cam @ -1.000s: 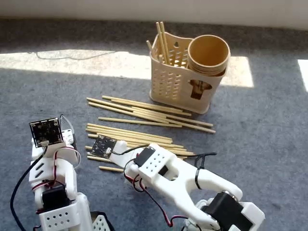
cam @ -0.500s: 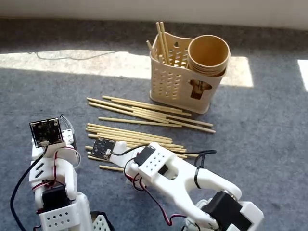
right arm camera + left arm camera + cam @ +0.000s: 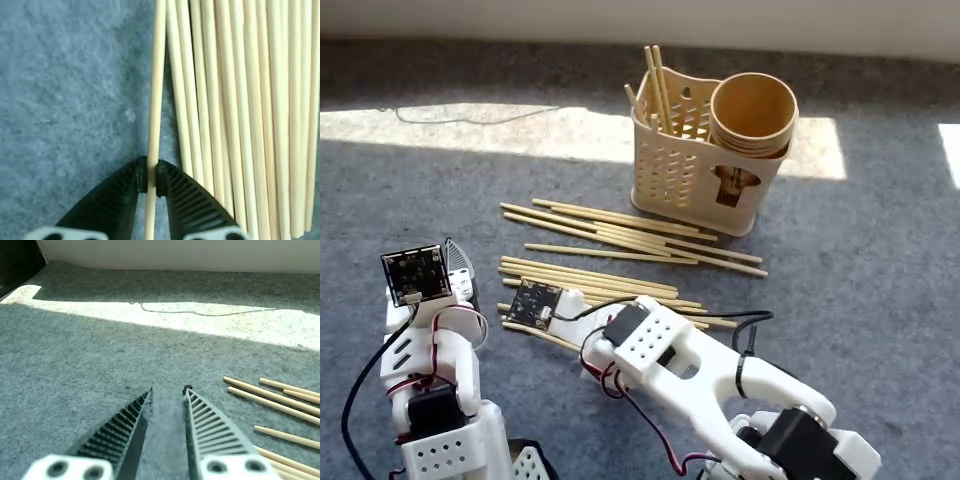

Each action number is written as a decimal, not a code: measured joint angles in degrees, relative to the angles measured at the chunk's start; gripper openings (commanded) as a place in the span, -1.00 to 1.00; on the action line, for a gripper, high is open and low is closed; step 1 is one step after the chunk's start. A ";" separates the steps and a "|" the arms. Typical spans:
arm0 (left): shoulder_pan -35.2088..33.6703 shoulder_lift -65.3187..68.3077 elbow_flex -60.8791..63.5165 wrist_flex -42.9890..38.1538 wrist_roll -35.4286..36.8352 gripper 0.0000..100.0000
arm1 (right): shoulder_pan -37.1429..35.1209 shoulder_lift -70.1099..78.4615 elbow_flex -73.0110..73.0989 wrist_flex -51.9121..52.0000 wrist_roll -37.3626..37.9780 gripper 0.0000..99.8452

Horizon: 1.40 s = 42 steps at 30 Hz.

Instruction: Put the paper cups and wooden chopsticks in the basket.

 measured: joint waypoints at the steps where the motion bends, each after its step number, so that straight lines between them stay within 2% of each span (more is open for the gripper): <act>1: 0.00 0.00 0.00 0.00 0.00 -0.78 | 0.00 -0.88 0.00 1.05 0.00 -0.99; 4: 0.00 0.00 0.00 0.00 0.00 -0.78 | 0.18 -4.13 0.00 3.69 0.00 -0.99; 14: 0.00 0.00 0.26 0.00 0.00 -0.78 | 13.19 -20.22 0.00 9.85 0.00 -0.99; 23: 0.00 0.00 0.26 0.00 0.00 -0.78 | 19.16 -37.80 0.00 11.16 -0.79 -0.99; 28: 0.00 0.00 0.26 0.00 0.00 -0.78 | 20.40 -45.10 -0.88 7.82 -6.24 -0.99; 34: 0.00 0.00 0.26 0.00 0.00 -0.78 | 20.57 -46.86 -7.47 3.87 -10.81 -0.99; 38: 0.00 0.00 0.26 0.00 0.00 -0.78 | 20.57 -47.12 -10.64 0.18 -11.34 -0.99; 42: 0.00 0.00 0.26 0.00 0.00 -0.78 | 21.71 -47.12 -11.08 -8.88 -11.34 -0.99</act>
